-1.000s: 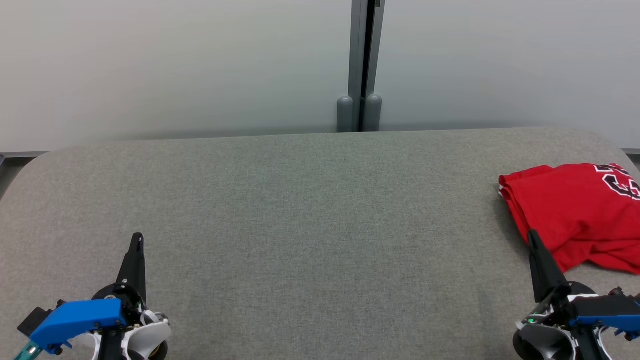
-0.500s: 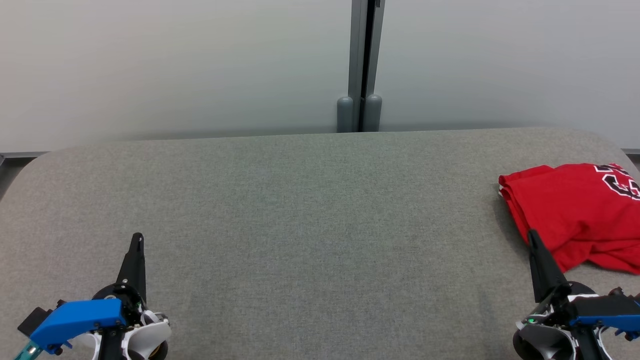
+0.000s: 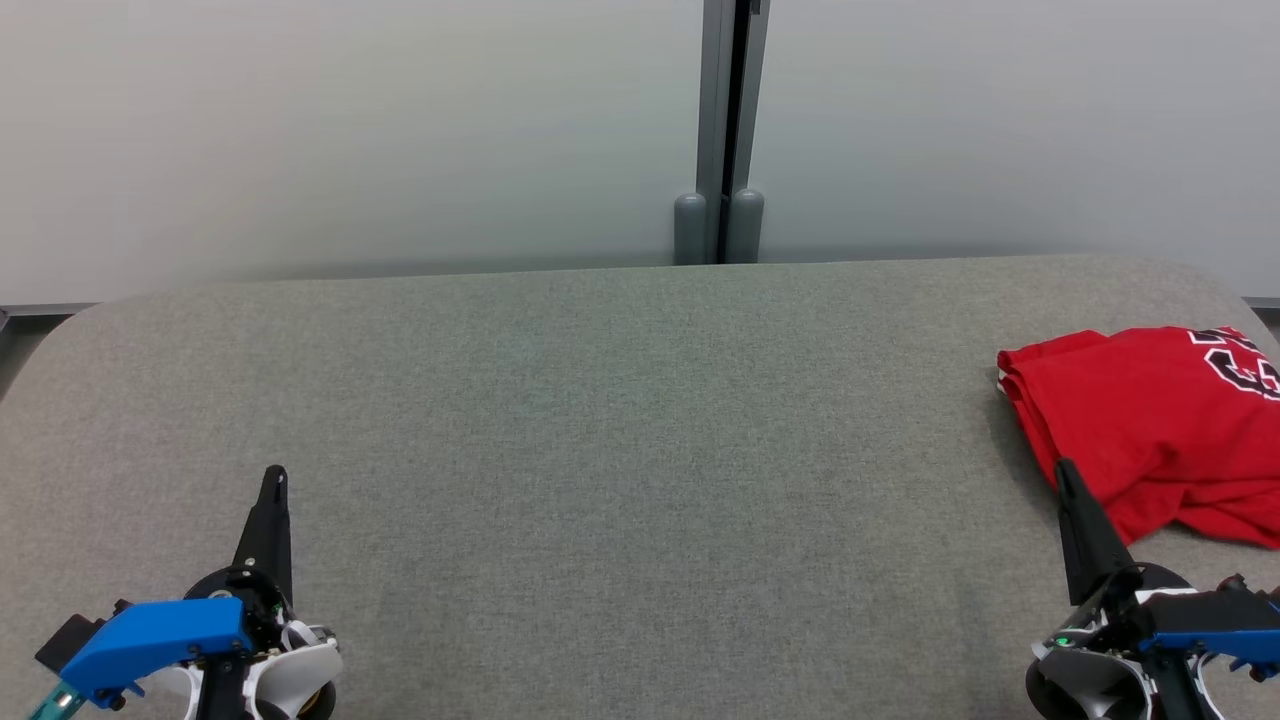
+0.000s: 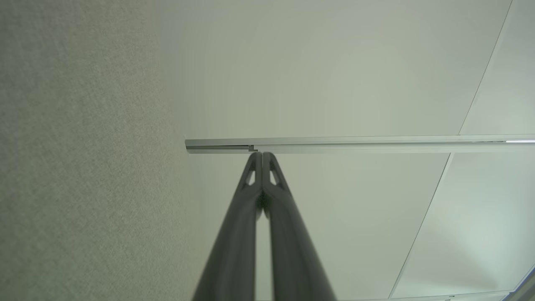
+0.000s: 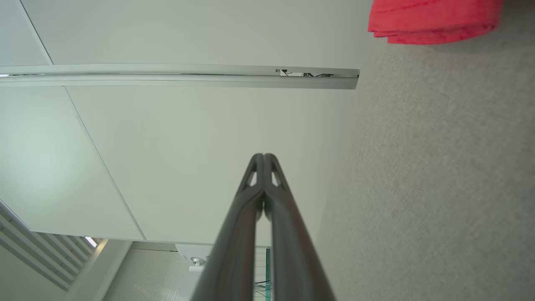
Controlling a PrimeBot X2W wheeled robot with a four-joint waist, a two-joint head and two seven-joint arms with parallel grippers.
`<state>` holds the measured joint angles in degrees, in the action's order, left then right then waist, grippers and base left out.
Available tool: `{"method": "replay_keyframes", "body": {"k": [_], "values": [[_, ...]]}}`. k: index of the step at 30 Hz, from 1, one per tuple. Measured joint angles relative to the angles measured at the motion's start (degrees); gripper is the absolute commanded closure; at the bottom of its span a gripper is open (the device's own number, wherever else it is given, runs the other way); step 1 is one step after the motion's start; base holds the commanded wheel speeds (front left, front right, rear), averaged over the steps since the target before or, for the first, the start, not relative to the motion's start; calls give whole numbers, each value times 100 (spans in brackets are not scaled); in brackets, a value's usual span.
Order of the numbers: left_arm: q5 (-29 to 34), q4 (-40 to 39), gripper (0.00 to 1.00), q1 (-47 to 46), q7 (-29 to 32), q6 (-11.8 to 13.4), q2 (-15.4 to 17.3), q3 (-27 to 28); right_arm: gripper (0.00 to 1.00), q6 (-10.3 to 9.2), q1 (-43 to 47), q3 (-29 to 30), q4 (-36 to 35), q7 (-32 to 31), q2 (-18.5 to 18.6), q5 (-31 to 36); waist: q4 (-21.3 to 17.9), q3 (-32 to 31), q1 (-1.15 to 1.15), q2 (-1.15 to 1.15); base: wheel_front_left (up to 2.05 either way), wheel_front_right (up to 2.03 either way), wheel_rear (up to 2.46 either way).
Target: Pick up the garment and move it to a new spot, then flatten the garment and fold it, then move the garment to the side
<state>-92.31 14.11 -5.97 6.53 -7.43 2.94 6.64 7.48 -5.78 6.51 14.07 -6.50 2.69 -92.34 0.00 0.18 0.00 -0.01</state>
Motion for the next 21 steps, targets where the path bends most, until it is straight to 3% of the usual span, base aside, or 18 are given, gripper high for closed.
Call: {"method": "replay_keyframes", "body": {"k": [21], "values": [[0, 0, 100, 0, 0, 0, 0, 0, 100, 0, 0, 0, 0, 0, 0, 0, 0, 0, 0, 2, 0, 0, 0]]}}
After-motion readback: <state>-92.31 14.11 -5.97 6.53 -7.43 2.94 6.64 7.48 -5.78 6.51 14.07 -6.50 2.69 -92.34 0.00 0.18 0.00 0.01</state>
